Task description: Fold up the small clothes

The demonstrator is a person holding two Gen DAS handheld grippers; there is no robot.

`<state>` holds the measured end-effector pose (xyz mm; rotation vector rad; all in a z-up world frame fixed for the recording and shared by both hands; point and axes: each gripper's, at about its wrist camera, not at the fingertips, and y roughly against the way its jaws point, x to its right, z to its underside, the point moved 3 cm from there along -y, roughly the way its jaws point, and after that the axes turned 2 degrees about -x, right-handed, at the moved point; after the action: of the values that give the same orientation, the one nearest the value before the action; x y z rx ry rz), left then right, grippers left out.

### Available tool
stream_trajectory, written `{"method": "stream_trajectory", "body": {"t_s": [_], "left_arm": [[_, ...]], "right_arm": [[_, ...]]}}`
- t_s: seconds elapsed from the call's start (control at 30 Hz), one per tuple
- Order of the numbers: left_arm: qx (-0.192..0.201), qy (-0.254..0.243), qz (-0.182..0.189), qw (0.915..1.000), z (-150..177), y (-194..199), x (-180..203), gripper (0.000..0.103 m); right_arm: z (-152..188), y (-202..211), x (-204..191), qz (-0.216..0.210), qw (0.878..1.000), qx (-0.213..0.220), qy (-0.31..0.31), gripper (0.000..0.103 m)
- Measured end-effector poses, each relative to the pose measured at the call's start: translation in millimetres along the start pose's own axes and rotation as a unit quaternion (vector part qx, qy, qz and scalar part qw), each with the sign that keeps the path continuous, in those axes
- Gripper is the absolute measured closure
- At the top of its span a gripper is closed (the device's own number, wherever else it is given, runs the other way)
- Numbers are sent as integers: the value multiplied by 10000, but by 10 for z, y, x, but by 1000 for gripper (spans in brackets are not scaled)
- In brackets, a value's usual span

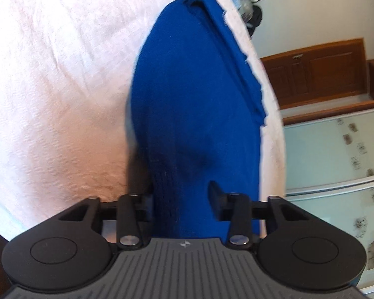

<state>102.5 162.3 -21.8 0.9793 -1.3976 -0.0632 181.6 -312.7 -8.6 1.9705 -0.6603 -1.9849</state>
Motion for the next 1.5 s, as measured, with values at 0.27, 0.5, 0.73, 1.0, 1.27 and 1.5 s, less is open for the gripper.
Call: {"method": "stream_trajectory", "body": {"t_s": [0.27,0.5,0.73,1.0,1.27,1.5], "left_arm": [[36,-692,-470,9965,9,176,136,95],[-162,-567,-576,9966,-16,165,-92,94],[-314,-554,-281,9976,76,263,-54,45],[-64,-722,-535,9959,87,164,64,92],[335,-1076,-414,9928,1,313,278,94],[1198,-850,883,9852,-510,465,656,94]], "right_arm": [[83,165,-220,638,9946,-181,792,96],[95,171,-1,442,9976,-225,493,93],[168,335,5,132,9996,-38,260,56],[98,228,17,334,9993,-135,105,93],[68,363,-138,-284,9987,282,325,93],[-598,622,-494,-1778,9750,1310,229,93]]}}
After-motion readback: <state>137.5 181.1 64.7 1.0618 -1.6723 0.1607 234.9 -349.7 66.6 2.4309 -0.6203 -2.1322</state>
